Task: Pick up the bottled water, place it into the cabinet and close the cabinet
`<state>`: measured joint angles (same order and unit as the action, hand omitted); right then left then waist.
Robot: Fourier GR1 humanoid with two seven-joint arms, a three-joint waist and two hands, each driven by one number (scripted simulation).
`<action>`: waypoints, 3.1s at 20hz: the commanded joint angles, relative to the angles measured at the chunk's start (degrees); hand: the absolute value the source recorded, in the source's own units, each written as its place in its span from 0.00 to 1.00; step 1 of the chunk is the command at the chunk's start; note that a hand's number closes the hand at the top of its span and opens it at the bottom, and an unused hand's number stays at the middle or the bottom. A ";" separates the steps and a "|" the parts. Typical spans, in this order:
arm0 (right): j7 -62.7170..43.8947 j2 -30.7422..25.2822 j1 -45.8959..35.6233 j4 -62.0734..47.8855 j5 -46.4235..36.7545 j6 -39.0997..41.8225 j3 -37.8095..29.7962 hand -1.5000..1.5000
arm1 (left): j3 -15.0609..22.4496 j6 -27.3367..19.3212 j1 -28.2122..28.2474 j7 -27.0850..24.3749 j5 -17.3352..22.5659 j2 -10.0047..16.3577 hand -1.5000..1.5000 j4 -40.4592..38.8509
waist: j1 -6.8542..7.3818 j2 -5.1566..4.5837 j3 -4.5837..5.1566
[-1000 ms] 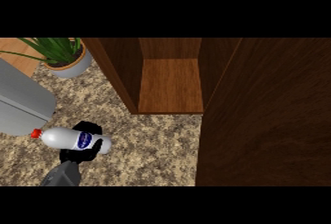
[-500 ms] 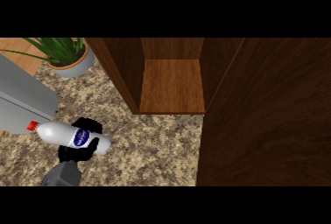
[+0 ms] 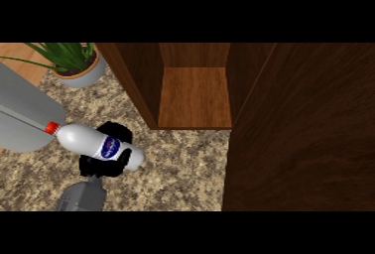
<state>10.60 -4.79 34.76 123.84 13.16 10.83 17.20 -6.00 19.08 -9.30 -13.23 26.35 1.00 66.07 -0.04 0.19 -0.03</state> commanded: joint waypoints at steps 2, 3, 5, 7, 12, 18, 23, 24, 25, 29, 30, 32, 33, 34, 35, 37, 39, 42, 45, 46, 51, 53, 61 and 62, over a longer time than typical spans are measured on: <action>-0.74 0.08 -1.94 -1.55 1.14 -0.30 -0.29 0.00 | 4.94 -8.01 -2.22 4.01 0.36 -0.96 1.00 7.44 | -0.14 -0.10 0.01; -0.19 -1.20 2.25 2.55 1.44 0.58 0.42 0.00 | 10.07 -11.76 -0.42 3.09 1.63 -0.97 1.00 10.41 | -0.32 0.00 0.01; -0.68 -0.68 2.31 3.04 0.22 -0.56 1.34 0.00 | 10.74 -16.10 -3.67 4.76 0.22 -0.98 1.00 11.92 | -0.36 -0.02 0.01; 2.13 -0.75 1.55 -0.58 -0.30 1.03 1.29 0.00 | 13.23 -20.61 -7.76 3.28 0.28 -0.99 1.00 8.88 | -0.63 -0.10 0.02; 0.27 -1.90 -1.61 -1.82 3.59 0.85 -3.01 0.00 | 16.36 -26.47 -13.13 6.53 -0.69 -1.00 1.00 7.53 | -0.47 -0.15 0.02; 1.07 0.05 -3.47 -3.85 2.64 0.01 -1.43 0.00 | 17.26 -33.73 -22.79 3.35 -5.99 -0.96 1.00 0.95 | -1.18 -0.32 0.00; 0.20 -0.92 -3.21 -3.50 2.47 0.58 -0.98 0.00 | 19.40 -39.44 -27.35 4.64 -8.44 -0.93 1.00 -1.79 | -1.98 -0.46 0.00; -0.22 0.57 -3.44 -2.86 0.01 -0.97 1.73 0.00 | 17.96 -39.27 -29.21 5.82 -8.26 -0.92 1.00 -2.56 | -2.24 -0.53 0.02; -0.26 0.16 -2.55 -2.29 -0.79 -0.93 2.28 0.00 | 22.43 -43.17 -28.05 4.38 -7.72 -0.92 1.00 -2.22 | -2.95 -0.52 0.04; -1.51 1.07 -5.17 -2.72 0.69 -1.54 1.69 0.00 | 19.11 -44.70 -33.02 7.22 -10.52 0.15 1.00 -6.13 | -2.38 -0.70 0.02; 1.21 -0.40 -4.40 -4.86 0.86 0.58 0.28 0.00 | 18.49 -46.43 -33.92 6.19 -10.97 -0.36 1.00 -7.25 | -3.54 -0.93 -0.02; 0.48 -2.06 -2.65 -2.15 2.40 2.34 0.78 0.00 | 19.19 -47.98 -33.62 6.45 -12.55 0.83 1.00 -8.39 | -4.38 -1.01 -0.02; -0.73 0.56 -3.94 -3.41 0.95 -0.41 2.47 0.00 | 19.44 -49.73 -34.33 6.98 -13.18 0.13 1.00 -7.82 | -3.28 -0.88 0.01; -0.77 1.89 -5.17 -3.20 0.31 -1.80 2.65 0.00 | 19.83 -48.79 -33.94 7.89 -12.79 0.54 1.00 -8.88 | -3.36 -0.99 0.03; 0.58 1.86 -5.78 -4.91 -0.01 -1.11 2.46 0.00 | 19.14 -49.92 -35.07 9.30 -12.83 1.27 1.00 -8.85 | -3.73 -1.11 -0.01; -1.92 0.72 -5.86 -3.30 1.56 -1.04 1.30 0.00 | 19.63 -49.56 -34.43 9.26 -13.26 2.80 1.00 -9.01 | -3.81 -1.22 0.03; -0.32 -1.03 -3.88 -2.62 0.61 0.93 2.18 0.00 | 21.96 -53.18 -34.00 9.55 -16.08 2.18 1.00 -10.21 | -4.92 -1.14 0.00; -0.03 -1.12 -4.52 -3.74 1.92 1.29 0.83 0.00 | 21.72 -53.15 -33.15 8.26 -15.79 3.19 1.00 -10.40 | -5.40 -1.53 0.03; -0.96 -0.17 -3.89 -1.97 1.07 0.13 2.76 0.00 | 22.36 -56.11 -33.53 8.63 -17.33 3.34 1.00 -12.11 | -5.67 -1.46 0.08; -1.02 0.32 -5.47 -3.53 1.39 -0.10 2.09 0.00 | 22.52 -56.07 -33.94 8.83 -17.83 4.45 1.00 -12.34 | -4.99 -1.52 0.05; -0.62 -0.25 -5.94 -3.79 0.82 0.70 2.50 0.00 | 25.24 -60.06 -34.27 9.89 -21.72 6.23 1.00 -15.21 | -5.76 -1.69 -0.01; -0.40 0.39 -5.85 -4.65 0.92 0.27 2.66 0.00 | 25.52 -60.36 -33.63 9.29 -22.44 7.82 1.00 -16.14 | -5.47 -1.74 0.03; -0.46 -0.12 -6.11 -4.99 1.56 0.74 2.13 0.00 | 24.74 -62.01 -39.48 8.68 -23.59 7.27 0.00 -26.62 | -5.55 -2.04 0.12; 0.98 -0.20 -4.45 -4.58 0.14 0.84 3.20 0.00 | 23.92 -61.79 -41.63 8.36 -23.65 6.98 0.00 -29.43 | -5.63 -1.78 0.11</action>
<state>11.05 -5.01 29.45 118.96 14.03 11.68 19.51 21.58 -45.71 -42.77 -4.15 2.45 6.67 47.12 -5.31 -0.97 -0.14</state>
